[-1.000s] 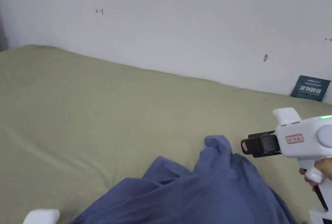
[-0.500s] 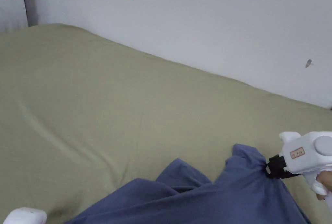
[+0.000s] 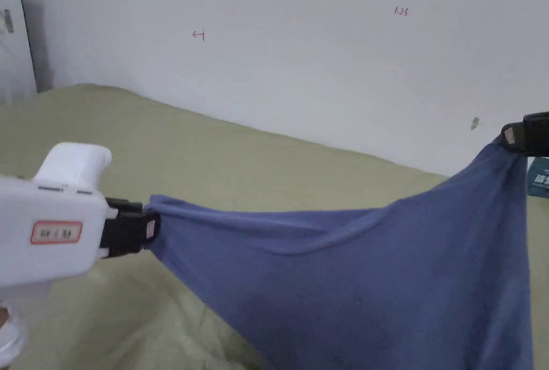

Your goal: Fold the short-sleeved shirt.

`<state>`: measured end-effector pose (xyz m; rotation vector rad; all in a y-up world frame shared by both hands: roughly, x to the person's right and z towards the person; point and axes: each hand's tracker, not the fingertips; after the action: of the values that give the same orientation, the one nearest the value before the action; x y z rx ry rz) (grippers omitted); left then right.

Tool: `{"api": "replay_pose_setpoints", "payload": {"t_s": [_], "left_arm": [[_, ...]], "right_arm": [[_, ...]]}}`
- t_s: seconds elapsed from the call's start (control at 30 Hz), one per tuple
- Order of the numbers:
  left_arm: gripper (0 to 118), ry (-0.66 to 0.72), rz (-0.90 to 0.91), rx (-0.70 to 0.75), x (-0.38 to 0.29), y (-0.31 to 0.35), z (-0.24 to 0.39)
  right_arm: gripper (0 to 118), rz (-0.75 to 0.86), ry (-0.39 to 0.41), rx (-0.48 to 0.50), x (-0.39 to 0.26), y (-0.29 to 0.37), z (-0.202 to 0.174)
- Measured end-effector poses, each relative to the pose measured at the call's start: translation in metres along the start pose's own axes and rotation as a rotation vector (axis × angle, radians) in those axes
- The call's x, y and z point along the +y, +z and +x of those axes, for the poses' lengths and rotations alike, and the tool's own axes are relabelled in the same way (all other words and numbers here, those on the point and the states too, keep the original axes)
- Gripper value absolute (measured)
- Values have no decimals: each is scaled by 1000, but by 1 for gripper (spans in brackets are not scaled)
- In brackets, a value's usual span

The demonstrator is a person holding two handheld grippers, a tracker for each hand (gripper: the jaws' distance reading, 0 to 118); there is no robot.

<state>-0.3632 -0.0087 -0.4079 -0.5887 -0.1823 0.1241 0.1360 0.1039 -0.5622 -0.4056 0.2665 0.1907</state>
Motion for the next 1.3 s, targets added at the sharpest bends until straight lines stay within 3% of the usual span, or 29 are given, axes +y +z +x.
{"api": "replay_pose_setpoints", "payload": {"t_s": [0.17,0.33,0.57,0.73,1.0,1.3], "left_arm": [[7,-133,45,71,91,-13,-1],[7,-208,94,97,156,-26,3],[7,-276,211,178,240,-39,19],[7,-284,273,230,275,-44,20],[7,-306,307,230,247,-34,14],[7,-217,235,128,112,-36,-3]], "right_arm": [[1,124,8,-103,60,25,29],[1,232,-34,-169,108,24,57],[1,370,65,-307,166,29,57],[1,470,22,-292,190,45,55],[1,476,45,-232,159,69,42],[1,369,52,-118,23,94,0]]}}
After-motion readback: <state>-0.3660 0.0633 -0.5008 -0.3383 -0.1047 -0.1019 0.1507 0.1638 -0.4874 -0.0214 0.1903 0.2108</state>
